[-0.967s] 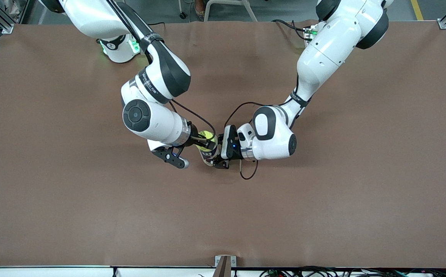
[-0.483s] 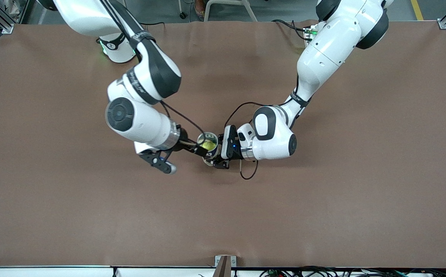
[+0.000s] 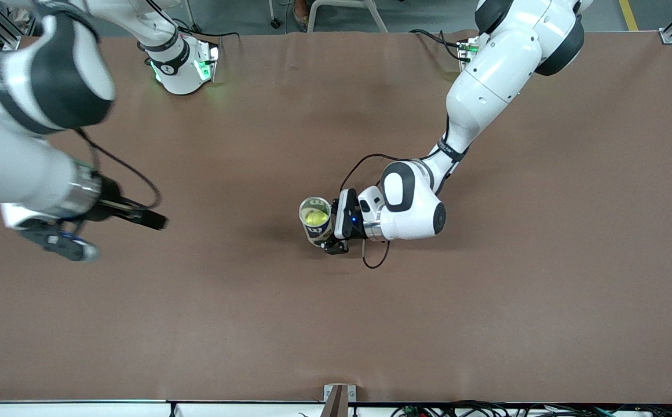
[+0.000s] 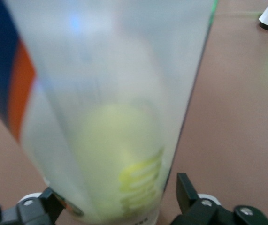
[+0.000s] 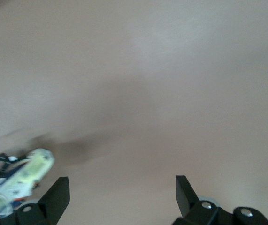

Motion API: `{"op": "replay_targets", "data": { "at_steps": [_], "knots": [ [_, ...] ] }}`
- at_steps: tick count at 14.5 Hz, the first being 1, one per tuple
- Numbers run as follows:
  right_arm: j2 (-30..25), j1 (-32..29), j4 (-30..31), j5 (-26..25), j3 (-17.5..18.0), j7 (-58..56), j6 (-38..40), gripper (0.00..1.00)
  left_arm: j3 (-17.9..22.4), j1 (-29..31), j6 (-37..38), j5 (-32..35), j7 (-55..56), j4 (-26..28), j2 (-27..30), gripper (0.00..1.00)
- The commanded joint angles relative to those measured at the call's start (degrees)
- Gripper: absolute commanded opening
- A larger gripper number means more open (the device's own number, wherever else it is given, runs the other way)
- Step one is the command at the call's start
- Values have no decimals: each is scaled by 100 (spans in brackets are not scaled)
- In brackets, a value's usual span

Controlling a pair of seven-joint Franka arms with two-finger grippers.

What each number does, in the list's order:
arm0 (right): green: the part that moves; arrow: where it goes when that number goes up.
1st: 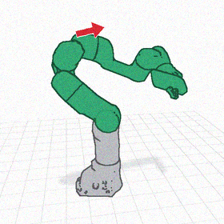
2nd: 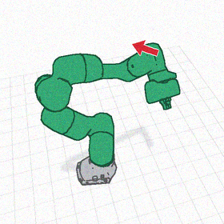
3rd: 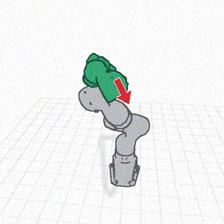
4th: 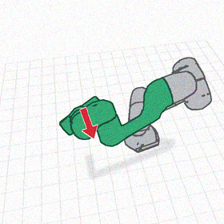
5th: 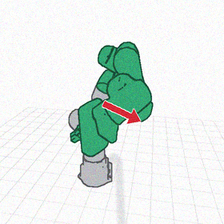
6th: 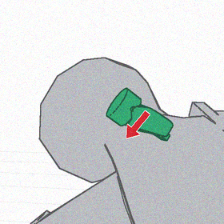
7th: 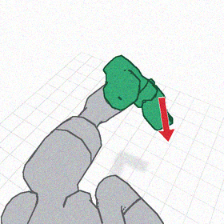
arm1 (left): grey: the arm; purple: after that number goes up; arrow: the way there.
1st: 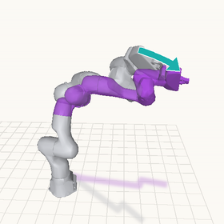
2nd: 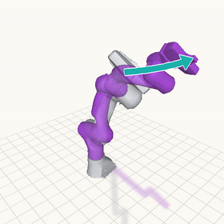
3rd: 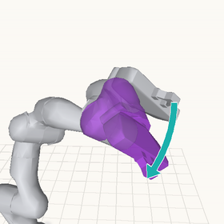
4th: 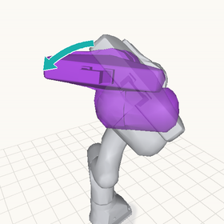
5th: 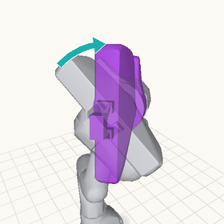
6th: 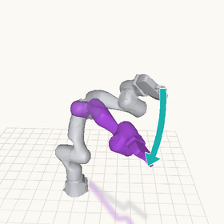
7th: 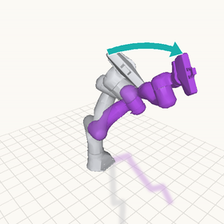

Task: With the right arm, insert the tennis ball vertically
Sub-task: 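Withdraw the right gripper while the left gripper releases the upright tube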

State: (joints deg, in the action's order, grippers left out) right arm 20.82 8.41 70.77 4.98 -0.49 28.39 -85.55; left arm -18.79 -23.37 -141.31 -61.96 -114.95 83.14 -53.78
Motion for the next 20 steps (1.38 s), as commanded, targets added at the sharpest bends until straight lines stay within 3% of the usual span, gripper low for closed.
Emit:
{"op": "replay_targets", "data": {
  "at_steps": [1,4,8,14,20],
  "knots": [
    [-253,-488,174,-435,119,-842,126,100,147,-79,42,17,288,97,34,100],
    [-577,-927,174,-629,58,-1658,91,100,296,-97,42,191,586,89,86,100],
    [-982,-1288,270,-603,-232,-2908,82,100,384,17,374,2445,2621,10,332,100],
    [-1545,-1369,1070,-621,-241,-3085,-638,100,550,474,1912,5260,5330,-649,526,100],
    [-1572,-1333,1035,-726,-180,-3077,-594,100,849,773,1967,5589,6887,-658,692,100]
  ]
}}
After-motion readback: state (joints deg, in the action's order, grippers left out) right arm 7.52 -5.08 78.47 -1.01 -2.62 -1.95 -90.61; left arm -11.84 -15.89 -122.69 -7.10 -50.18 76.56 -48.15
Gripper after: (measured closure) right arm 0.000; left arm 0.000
